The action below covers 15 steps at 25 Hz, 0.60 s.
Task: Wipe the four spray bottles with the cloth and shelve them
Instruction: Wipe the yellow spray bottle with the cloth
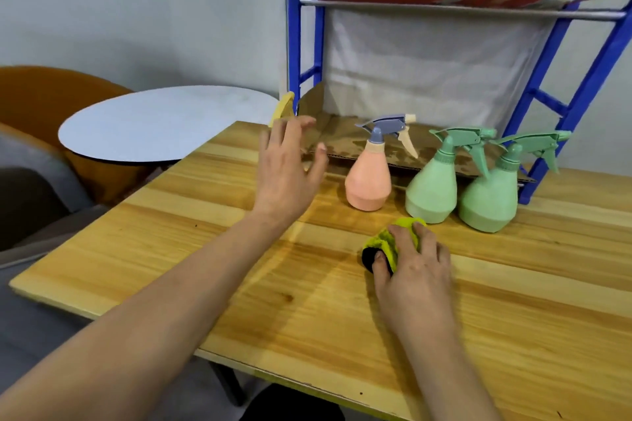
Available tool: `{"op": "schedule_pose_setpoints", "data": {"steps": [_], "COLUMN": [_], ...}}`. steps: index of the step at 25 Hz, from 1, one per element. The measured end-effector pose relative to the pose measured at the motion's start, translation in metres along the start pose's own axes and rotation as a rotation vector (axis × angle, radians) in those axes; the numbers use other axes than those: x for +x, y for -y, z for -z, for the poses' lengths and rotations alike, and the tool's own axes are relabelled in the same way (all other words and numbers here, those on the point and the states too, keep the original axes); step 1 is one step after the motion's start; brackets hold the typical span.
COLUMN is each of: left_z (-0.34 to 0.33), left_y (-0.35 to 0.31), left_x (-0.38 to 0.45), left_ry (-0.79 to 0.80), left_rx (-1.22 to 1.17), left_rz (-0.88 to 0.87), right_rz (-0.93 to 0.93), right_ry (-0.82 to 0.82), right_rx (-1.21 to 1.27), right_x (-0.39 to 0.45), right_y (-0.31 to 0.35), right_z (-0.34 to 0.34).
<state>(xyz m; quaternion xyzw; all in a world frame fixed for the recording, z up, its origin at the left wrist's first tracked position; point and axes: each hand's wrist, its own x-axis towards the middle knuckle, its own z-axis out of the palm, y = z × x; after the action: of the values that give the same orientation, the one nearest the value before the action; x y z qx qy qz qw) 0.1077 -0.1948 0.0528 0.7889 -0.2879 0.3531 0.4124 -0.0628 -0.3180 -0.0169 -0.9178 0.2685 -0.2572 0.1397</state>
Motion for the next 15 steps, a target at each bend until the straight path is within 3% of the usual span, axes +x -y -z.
{"op": "schedule_pose_setpoints", "data": {"steps": [2, 3, 7, 11, 15], "left_z": [0.01, 0.013, 0.005, 0.008, 0.03], "left_y": [0.008, 0.015, 0.024, 0.02, 0.012], "left_x": [0.025, 0.036, 0.049, 0.038, 0.017], "left_ry": [-0.123, -0.109, 0.126, 0.085, 0.169], "left_rx": [0.05, 0.027, -0.231, -0.279, -0.35], "left_rz": [0.028, 0.104, 0.521, 0.521, 0.452], "right_rz": [-0.014, -0.021, -0.039, -0.067, -0.102], "right_ry": [-0.014, -0.018, -0.019, -0.008, 0.011], "right_rx": [0.03, 0.046, 0.068, 0.13, 0.169], "right_x": [-0.001, -0.001, -0.001, -0.002, -0.003], "right_y": [-0.004, -0.005, -0.006, -0.006, -0.005], "right_z": [-0.002, -0.001, 0.0, 0.003, 0.007]}}
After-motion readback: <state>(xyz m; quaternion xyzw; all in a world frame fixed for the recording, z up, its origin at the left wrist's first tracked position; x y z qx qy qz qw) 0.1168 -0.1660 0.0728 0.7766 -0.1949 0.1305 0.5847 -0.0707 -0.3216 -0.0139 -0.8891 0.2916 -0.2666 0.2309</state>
